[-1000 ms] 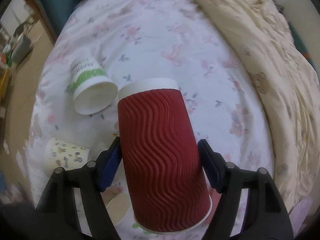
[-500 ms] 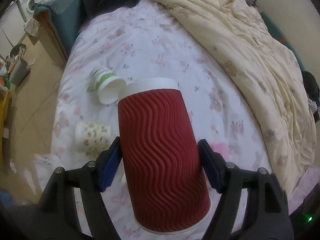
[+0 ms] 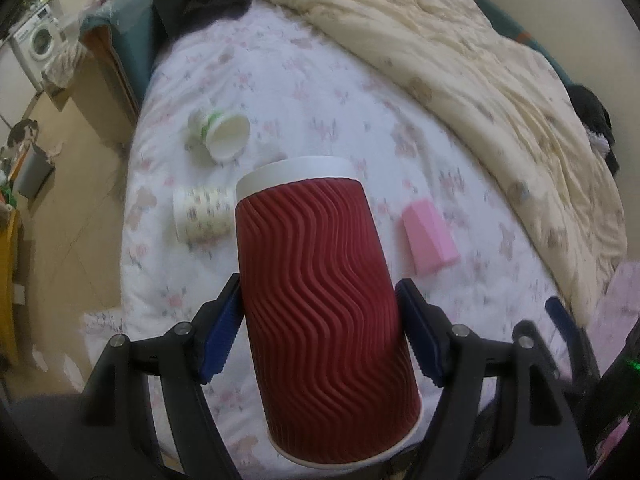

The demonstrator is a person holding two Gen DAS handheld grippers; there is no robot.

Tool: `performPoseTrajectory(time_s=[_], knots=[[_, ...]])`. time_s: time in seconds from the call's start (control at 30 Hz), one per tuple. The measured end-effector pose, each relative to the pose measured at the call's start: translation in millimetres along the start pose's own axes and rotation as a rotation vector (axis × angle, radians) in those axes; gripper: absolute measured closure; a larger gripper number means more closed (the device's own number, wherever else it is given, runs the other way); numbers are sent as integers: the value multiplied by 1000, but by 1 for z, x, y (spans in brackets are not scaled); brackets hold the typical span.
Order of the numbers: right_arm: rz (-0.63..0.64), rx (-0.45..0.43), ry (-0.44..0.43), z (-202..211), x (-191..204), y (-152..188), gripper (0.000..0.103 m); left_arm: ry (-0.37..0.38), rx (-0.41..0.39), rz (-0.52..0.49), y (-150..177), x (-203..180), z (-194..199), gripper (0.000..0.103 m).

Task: Flip cup upside down
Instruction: 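Lift the red ribbed cup with the left gripper and tilt it upright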

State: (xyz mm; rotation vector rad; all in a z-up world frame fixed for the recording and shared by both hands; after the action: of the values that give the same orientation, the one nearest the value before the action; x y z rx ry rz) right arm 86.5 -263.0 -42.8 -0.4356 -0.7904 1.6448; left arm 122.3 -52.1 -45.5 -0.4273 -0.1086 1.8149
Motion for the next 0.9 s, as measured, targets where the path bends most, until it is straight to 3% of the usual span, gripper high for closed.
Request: performPoseTrajectory(time_s=[0.4, 0.63, 0.9], knots=[[-36, 35, 20, 14, -6, 30, 1, -42, 160, -5, 74, 19, -59, 31], [-76, 61, 27, 15, -21, 39, 1, -75, 263, -11, 94, 19, -98, 31], [-83, 64, 19, 8, -18, 38, 1, -130, 318, -94, 105, 18, -123, 31]])
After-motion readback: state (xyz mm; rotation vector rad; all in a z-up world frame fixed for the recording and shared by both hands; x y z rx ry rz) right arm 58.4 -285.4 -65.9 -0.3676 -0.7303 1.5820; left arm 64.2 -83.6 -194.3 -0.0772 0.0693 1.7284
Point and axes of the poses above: each gripper's, at about its wrist camera, not at the fingertips, and z roughly against the way its jaws point, x to its left, y to its underside, the point moved 7 cm from there along -z, roughly the way its jaws point, and after that the axes turned 11 degrees about z, right-handed, at the moved point
